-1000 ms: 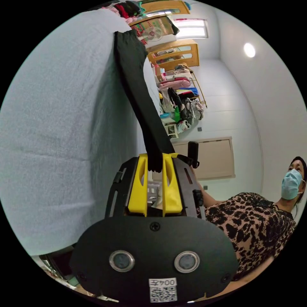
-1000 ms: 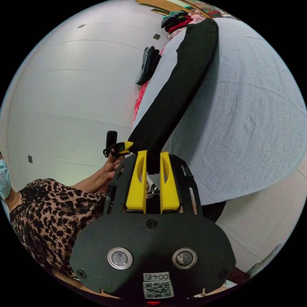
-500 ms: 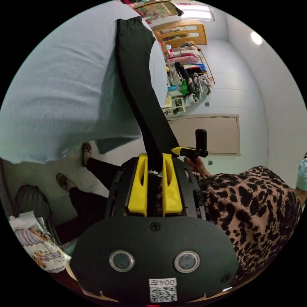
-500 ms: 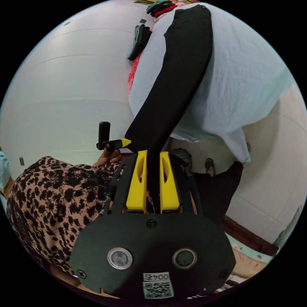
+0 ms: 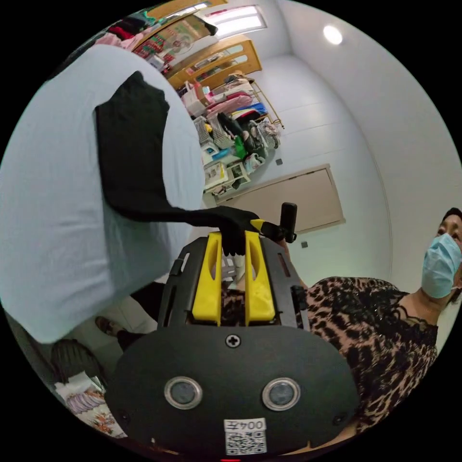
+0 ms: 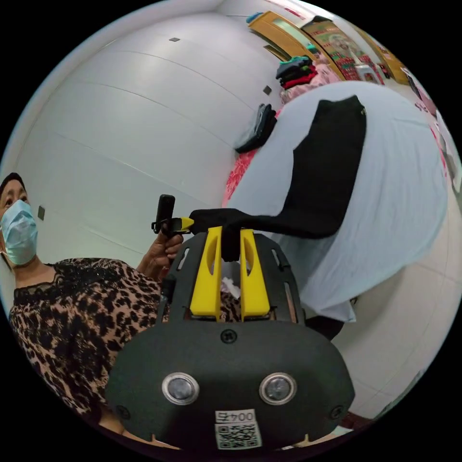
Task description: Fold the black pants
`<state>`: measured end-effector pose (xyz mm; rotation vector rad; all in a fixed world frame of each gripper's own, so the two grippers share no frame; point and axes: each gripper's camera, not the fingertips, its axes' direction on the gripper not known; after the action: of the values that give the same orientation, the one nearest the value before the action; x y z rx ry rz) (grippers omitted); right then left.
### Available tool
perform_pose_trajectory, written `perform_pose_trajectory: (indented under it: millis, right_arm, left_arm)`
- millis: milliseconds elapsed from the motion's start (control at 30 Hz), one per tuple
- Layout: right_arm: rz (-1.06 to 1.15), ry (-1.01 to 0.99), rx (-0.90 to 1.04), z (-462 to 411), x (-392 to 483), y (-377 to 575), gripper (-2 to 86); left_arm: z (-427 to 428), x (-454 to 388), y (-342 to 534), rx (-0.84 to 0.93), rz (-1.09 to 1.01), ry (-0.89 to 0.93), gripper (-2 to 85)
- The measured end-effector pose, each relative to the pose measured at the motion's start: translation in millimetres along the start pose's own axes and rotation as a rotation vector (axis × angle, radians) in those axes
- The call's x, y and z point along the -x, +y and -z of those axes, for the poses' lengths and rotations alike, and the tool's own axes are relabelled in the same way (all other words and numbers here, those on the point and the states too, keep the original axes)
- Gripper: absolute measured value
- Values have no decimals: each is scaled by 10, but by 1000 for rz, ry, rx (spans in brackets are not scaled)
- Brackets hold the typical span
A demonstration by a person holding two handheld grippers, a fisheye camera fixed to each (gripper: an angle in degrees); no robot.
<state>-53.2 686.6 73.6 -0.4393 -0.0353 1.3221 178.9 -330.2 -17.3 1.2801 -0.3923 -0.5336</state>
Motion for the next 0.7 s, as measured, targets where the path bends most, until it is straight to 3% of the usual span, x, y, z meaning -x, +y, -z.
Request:
perform_pose_trajectory:
  millis: [367,700]
  right_arm:
    - [67,31,75,190,-263,-1993,65]
    - [-78,12,211,-272,-1122,-3374,66]
  left_arm:
    - [115,-394,-2181,-113,-36,-160,77]
    - [-107,294,-3778,-84,161,-312,76]
